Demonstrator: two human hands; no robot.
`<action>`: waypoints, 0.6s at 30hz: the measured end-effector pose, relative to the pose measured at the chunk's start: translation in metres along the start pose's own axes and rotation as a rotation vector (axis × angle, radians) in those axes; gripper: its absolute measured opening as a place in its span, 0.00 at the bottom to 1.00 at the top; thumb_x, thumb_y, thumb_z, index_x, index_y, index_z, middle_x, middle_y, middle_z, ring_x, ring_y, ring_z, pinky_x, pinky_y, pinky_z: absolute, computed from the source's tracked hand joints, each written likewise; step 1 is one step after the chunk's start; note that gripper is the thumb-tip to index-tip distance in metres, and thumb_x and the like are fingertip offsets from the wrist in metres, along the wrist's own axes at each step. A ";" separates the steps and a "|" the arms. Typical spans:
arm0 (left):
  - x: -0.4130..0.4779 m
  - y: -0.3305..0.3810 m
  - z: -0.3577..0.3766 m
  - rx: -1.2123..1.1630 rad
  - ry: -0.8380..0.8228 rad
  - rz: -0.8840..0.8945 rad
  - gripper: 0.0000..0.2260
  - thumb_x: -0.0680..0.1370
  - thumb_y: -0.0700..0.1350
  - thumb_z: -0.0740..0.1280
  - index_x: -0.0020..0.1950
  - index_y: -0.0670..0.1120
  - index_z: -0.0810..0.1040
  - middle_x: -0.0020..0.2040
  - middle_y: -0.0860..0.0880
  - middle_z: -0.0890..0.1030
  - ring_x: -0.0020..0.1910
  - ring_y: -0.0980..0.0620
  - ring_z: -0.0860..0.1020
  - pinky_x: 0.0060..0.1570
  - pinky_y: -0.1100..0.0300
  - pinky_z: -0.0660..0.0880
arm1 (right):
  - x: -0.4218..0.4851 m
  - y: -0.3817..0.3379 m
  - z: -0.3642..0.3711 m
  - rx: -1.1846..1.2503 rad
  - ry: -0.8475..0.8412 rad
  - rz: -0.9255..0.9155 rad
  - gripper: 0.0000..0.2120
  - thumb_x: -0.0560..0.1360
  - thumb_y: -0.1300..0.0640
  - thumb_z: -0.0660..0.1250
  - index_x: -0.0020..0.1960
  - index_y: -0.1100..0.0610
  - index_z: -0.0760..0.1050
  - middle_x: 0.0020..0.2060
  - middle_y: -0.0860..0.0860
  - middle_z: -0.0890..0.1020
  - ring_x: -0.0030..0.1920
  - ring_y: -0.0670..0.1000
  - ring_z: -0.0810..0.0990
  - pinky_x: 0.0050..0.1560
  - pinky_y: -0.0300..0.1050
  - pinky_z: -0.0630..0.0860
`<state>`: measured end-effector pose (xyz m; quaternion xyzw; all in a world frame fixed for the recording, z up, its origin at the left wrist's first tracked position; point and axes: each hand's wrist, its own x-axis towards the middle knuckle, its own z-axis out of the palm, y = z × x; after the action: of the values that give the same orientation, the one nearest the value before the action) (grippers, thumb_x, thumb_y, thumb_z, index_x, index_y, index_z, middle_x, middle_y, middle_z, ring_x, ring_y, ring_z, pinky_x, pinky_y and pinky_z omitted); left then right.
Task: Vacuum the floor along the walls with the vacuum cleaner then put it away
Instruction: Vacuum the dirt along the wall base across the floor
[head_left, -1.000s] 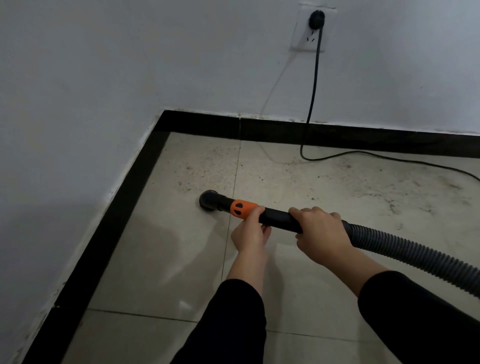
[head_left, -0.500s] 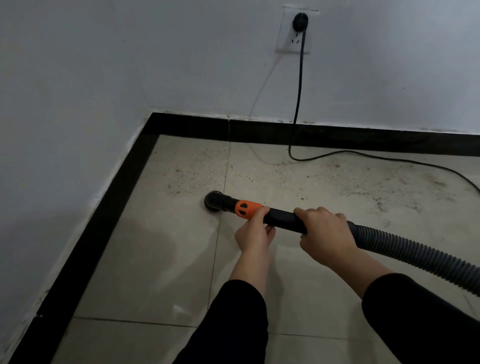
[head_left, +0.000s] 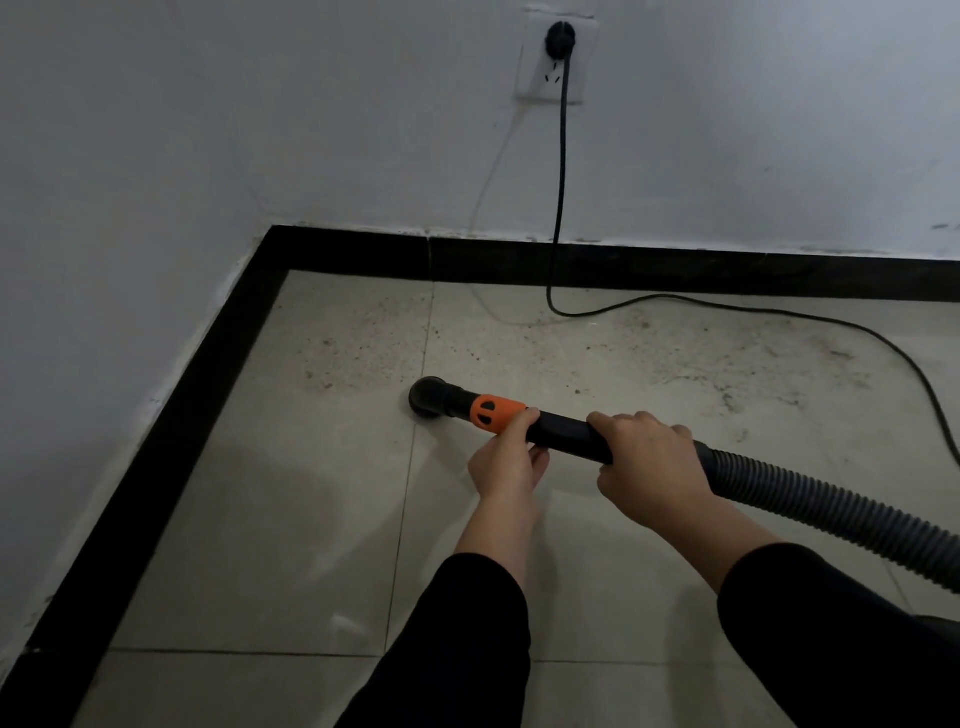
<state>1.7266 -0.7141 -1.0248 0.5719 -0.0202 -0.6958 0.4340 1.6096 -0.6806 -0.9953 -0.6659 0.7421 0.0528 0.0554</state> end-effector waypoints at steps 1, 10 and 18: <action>0.000 -0.002 0.001 0.006 -0.004 0.002 0.08 0.71 0.41 0.76 0.43 0.42 0.78 0.44 0.45 0.83 0.44 0.51 0.82 0.36 0.65 0.80 | -0.001 0.002 0.001 0.004 -0.001 0.004 0.11 0.72 0.59 0.63 0.54 0.50 0.69 0.40 0.47 0.72 0.46 0.52 0.69 0.47 0.49 0.64; -0.002 -0.015 0.010 0.033 -0.031 -0.003 0.08 0.71 0.42 0.76 0.43 0.43 0.78 0.43 0.46 0.83 0.42 0.51 0.83 0.36 0.65 0.80 | -0.007 0.017 0.001 -0.004 0.006 0.035 0.12 0.72 0.59 0.63 0.54 0.50 0.69 0.40 0.47 0.71 0.45 0.52 0.68 0.47 0.49 0.64; -0.005 -0.023 0.017 0.098 -0.076 -0.007 0.08 0.72 0.43 0.76 0.44 0.43 0.78 0.43 0.46 0.83 0.42 0.51 0.83 0.38 0.63 0.80 | -0.012 0.029 0.001 0.000 -0.002 0.075 0.11 0.72 0.59 0.63 0.53 0.50 0.68 0.39 0.47 0.71 0.44 0.52 0.65 0.47 0.50 0.63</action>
<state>1.6995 -0.7045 -1.0278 0.5659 -0.0686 -0.7167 0.4017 1.5821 -0.6654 -0.9943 -0.6375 0.7665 0.0556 0.0544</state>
